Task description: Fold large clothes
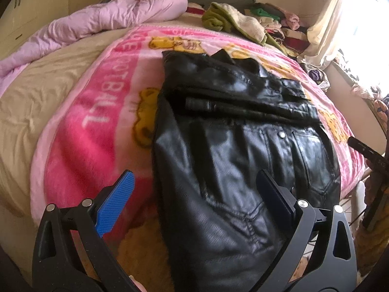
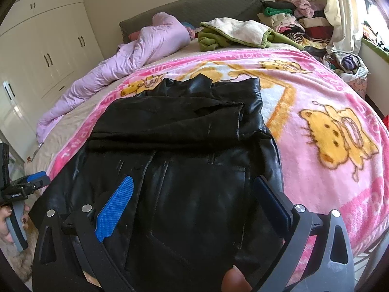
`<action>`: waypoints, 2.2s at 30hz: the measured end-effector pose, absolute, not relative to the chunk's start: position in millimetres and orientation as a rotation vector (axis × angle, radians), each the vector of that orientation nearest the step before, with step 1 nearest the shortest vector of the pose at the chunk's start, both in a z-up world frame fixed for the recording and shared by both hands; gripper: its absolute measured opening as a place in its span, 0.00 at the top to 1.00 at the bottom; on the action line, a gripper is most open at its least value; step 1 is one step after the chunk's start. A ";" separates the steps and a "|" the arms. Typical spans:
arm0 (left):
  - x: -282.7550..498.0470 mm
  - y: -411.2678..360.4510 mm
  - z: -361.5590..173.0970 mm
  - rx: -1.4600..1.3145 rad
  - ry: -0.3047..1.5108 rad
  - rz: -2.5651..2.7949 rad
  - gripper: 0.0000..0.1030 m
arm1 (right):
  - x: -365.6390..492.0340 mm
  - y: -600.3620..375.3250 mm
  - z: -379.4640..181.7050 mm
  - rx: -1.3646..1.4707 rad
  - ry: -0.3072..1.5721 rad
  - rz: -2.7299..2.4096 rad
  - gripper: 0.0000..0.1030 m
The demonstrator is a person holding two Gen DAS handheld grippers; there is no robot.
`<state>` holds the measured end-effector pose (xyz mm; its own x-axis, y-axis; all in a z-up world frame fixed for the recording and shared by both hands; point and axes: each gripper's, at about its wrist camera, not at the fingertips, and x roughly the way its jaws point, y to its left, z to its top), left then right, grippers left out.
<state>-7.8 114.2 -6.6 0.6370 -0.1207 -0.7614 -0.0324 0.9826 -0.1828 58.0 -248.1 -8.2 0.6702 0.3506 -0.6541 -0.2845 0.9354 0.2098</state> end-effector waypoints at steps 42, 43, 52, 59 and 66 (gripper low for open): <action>-23.2 116.3 -46.5 -0.303 0.984 -0.193 0.40 | -10.6 -317.0 -135.0 0.104 1.199 0.411 0.38; -22.7 117.0 -45.9 -0.309 0.984 -0.204 0.48 | -10.3 -316.4 -134.7 0.106 1.196 0.422 0.41; -20.2 120.9 -27.1 -0.318 0.904 -0.253 0.88 | -23.1 -329.4 -75.6 0.130 1.034 0.515 0.90; -9.4 123.8 -2.7 -0.348 0.822 -0.270 0.89 | -13.3 -343.7 -16.3 0.292 0.818 0.597 0.91; 10.8 142.0 29.5 -0.418 0.731 -0.277 0.89 | 13.6 -346.9 22.3 0.402 0.675 0.577 0.92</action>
